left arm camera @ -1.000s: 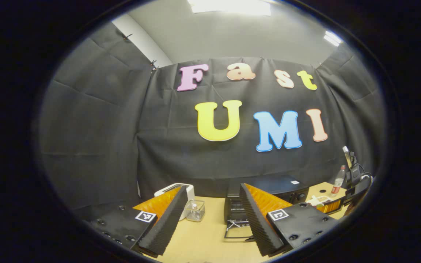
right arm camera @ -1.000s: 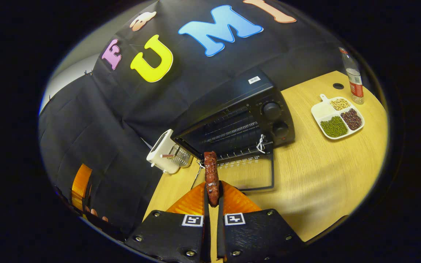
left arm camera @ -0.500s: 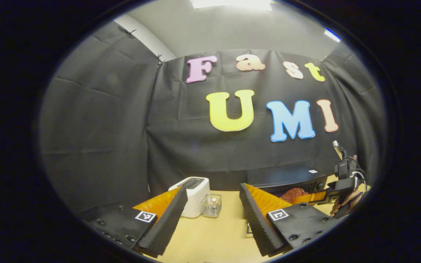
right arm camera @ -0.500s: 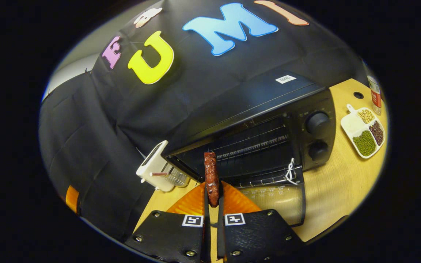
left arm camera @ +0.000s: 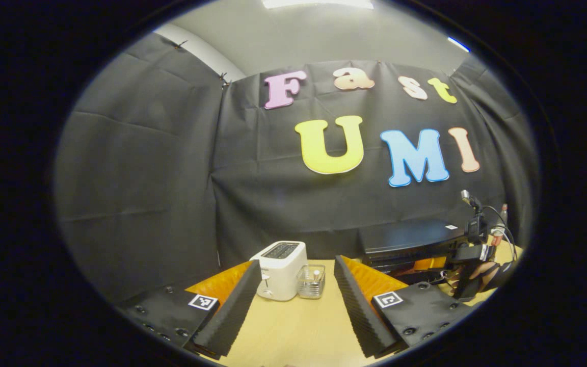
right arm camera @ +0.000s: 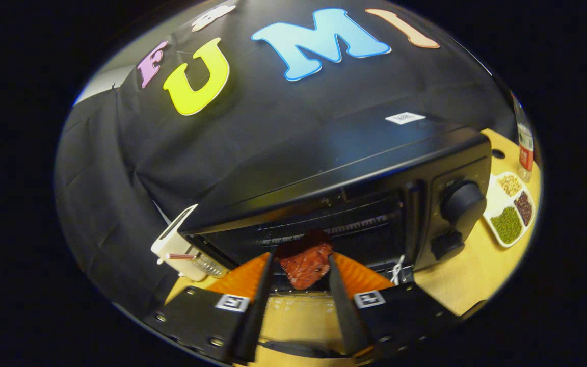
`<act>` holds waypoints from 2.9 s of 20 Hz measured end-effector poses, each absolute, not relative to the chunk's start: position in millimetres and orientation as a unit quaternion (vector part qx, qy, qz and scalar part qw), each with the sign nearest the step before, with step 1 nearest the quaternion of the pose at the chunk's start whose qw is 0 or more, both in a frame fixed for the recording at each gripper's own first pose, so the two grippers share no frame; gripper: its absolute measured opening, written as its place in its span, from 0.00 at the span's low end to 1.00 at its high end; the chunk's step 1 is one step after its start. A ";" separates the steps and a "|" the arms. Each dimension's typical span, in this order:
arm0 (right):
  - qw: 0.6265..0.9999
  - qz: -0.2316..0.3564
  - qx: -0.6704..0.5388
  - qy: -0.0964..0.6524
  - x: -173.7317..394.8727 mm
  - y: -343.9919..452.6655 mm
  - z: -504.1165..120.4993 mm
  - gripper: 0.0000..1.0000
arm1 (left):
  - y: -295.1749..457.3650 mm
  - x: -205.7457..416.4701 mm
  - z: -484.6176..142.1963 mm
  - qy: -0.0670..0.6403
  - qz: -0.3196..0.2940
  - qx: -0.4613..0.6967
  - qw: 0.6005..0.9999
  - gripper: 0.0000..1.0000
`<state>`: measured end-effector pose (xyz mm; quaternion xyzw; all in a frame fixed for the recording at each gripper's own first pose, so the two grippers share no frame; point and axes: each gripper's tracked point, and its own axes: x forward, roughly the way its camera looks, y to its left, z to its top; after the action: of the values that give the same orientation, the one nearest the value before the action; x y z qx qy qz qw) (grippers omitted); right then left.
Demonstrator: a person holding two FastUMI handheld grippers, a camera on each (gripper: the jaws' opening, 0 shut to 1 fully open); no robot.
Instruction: Open the electric oven with the left hand, put the food in, and close the electric oven.
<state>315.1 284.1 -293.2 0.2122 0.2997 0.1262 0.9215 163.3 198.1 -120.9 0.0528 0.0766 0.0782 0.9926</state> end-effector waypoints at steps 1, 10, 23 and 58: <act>0.928 0.117 0.197 0.292 316.9 275.3 -287.2 0.71 | 195.0 163.5 -120.7 0.076 0.075 0.050 0.993 0.98; 0.970 0.124 0.080 0.194 259.0 234.2 -204.9 0.98 | 144.3 161.8 -117.5 0.064 0.031 0.034 0.997 0.92; 0.992 0.035 0.064 0.108 126.9 91.8 -98.9 0.97 | 22.9 141.5 -196.9 0.136 -0.045 0.006 0.990 0.98; 0.983 -0.133 0.041 0.116 60.5 -28.7 -84.2 0.98 | -66.4 182.2 -424.2 0.386 -0.097 0.042 0.916 0.95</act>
<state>60.5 -28.7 -84.2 0.0414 0.1159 -0.1330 0.9834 182.2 -66.4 -424.2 0.0421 0.3860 -0.0972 0.9164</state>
